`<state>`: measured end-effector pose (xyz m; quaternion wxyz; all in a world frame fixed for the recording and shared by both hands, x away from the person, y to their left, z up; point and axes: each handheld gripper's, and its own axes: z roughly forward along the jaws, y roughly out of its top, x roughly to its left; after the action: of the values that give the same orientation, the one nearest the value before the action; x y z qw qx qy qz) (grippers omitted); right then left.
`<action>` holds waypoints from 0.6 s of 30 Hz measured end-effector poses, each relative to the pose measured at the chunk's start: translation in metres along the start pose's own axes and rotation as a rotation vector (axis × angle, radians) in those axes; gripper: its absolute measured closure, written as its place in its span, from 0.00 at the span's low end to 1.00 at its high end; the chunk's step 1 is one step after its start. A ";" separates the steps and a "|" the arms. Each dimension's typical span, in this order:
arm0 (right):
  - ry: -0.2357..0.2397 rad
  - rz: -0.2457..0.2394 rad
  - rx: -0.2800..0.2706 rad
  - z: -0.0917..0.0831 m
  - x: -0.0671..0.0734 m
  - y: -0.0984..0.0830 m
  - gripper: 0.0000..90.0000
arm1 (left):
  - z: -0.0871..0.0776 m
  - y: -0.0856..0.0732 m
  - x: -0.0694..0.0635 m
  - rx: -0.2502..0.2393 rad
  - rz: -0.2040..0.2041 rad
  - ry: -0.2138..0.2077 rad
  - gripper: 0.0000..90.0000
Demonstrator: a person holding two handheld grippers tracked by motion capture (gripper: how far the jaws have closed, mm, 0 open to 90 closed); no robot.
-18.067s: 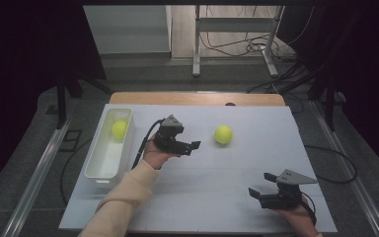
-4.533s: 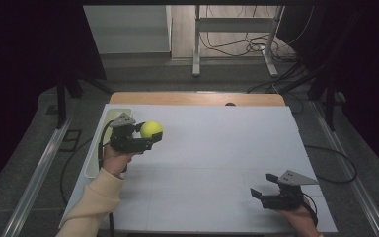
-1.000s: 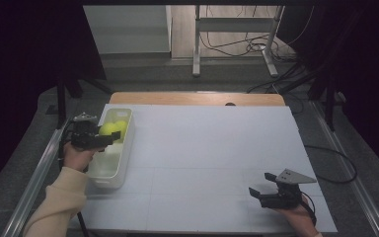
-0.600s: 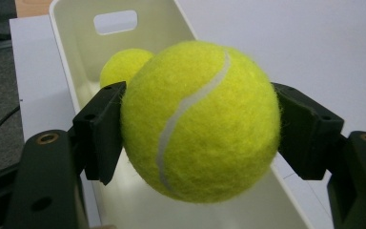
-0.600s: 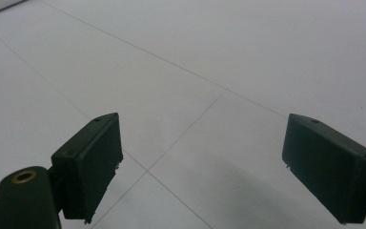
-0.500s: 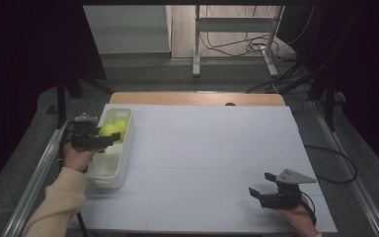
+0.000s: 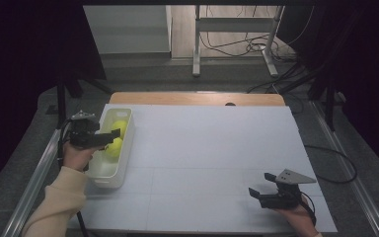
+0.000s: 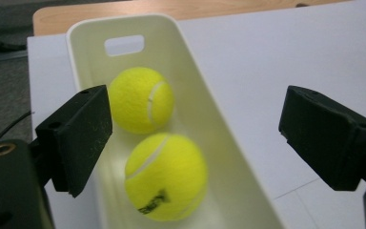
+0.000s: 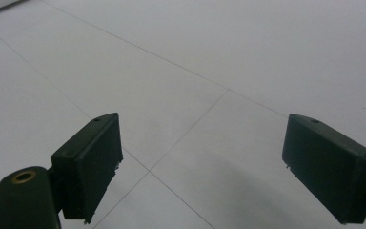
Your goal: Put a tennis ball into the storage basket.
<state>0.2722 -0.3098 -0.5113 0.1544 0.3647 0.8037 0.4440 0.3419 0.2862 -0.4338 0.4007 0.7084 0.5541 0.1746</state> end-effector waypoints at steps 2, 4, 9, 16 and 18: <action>0.000 0.000 0.001 0.000 0.000 0.000 0.15 | -0.002 0.000 -0.001 -0.012 0.006 -0.006 0.13; 0.002 -0.001 0.000 0.000 0.000 0.000 0.15 | -0.003 0.000 -0.002 -0.025 0.006 -0.014 0.13; 0.004 0.000 -0.002 0.000 0.000 0.000 0.15 | -0.008 0.001 -0.008 -0.065 0.014 -0.033 0.13; 0.003 -0.002 -0.002 0.000 0.000 0.000 0.15 | -0.015 0.000 -0.018 -0.109 0.047 -0.068 0.13; 0.003 -0.001 -0.002 0.000 0.000 0.000 0.15 | -0.016 -0.001 -0.021 -0.113 0.053 -0.077 0.13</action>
<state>0.2720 -0.3096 -0.5112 0.1540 0.3635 0.8037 0.4453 0.3233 0.2734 -0.4203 0.4564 0.7052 0.5085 0.1891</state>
